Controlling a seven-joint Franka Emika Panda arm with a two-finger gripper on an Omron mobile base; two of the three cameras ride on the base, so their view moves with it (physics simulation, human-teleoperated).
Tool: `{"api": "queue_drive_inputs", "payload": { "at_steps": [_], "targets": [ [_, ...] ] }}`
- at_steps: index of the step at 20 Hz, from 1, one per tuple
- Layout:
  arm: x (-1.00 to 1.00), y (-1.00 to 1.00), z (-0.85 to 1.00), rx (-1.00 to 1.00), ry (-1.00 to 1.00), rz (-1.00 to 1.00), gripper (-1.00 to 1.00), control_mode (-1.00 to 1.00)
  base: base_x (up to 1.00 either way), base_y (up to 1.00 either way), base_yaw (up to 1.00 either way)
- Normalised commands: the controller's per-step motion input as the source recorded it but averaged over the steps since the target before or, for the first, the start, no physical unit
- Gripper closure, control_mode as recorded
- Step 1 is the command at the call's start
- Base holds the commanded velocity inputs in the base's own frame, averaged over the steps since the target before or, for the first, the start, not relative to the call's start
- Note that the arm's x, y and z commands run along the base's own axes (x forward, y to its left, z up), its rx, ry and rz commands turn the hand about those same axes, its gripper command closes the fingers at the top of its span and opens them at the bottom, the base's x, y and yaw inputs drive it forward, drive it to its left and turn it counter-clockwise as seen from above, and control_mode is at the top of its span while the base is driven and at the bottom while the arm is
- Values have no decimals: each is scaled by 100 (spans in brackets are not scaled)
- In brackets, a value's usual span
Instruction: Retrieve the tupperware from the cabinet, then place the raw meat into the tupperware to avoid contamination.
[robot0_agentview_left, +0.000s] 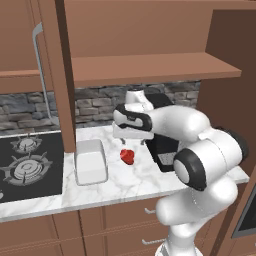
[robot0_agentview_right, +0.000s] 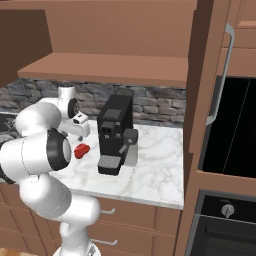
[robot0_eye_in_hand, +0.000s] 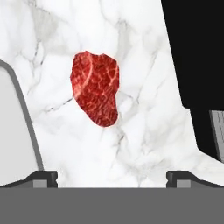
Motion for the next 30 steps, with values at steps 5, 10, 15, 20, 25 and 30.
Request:
{"api": "queue_drive_inputs", "payload": {
  "at_steps": [5,10,15,20,25,30],
  "targets": [
    [17,-3,-29,4,-11,-1,-100,-100,0,0,0],
    [41,3,-24,0,-5,4,-100,-100,0,0,0],
    [26,-3,-22,-3,2,8,-100,-100,0,0,0],
    [1,15,-21,-1,6,6,-100,-100,0,0,0],
    [2,24,-14,-1,5,2,-100,-100,0,0,0],
    [-1,-2,-11,0,0,0,-100,-100,0,0,0]
  ]
}}
